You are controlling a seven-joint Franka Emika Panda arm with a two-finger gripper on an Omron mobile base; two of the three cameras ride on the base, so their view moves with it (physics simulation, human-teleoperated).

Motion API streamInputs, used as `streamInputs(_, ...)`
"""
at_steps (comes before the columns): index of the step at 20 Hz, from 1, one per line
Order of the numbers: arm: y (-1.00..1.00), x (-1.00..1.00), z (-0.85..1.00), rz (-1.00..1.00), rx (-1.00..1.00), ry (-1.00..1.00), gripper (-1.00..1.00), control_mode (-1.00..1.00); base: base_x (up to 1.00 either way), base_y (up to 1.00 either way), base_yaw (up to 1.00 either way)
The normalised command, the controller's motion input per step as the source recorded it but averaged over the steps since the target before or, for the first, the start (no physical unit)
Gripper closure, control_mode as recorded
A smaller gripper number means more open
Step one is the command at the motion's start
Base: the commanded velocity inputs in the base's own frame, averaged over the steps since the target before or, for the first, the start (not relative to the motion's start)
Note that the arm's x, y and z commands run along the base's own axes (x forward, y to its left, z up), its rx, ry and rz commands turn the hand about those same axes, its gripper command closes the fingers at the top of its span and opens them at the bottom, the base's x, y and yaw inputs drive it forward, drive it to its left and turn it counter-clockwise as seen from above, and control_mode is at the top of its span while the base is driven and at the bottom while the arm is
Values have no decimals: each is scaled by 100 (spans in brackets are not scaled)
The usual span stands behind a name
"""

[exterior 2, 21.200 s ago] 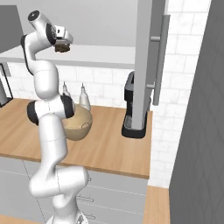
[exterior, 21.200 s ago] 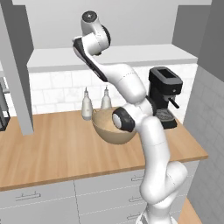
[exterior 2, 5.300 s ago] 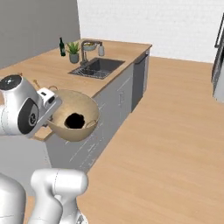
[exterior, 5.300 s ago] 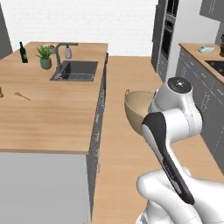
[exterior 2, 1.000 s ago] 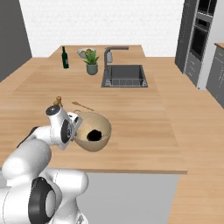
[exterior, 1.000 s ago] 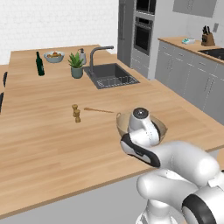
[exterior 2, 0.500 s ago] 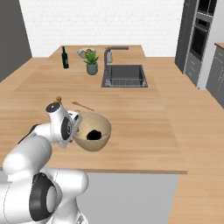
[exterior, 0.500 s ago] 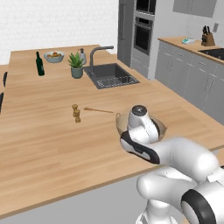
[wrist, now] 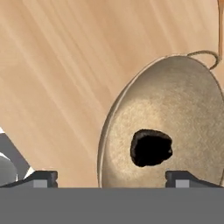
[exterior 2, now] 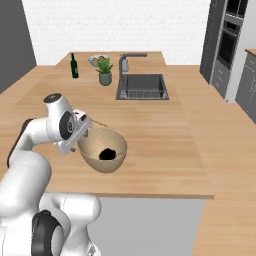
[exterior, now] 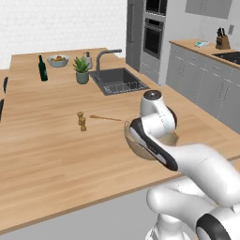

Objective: Open the cabinet, pick up the bread from the cabinet and place it in the basket. Then move the basket to the dining counter.

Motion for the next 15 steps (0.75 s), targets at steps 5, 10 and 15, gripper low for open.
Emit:
streamInputs(5, 14, -82, 100, -15, 7, 6, -100, -100, 0, 0, 0)
streamInputs(10, 16, -96, 100, -8, 9, 0, -100, -100, 0, 0, 0)
streamInputs(15, 60, -37, 58, -15, 5, 2, -100, -100, 0, 0, 0)
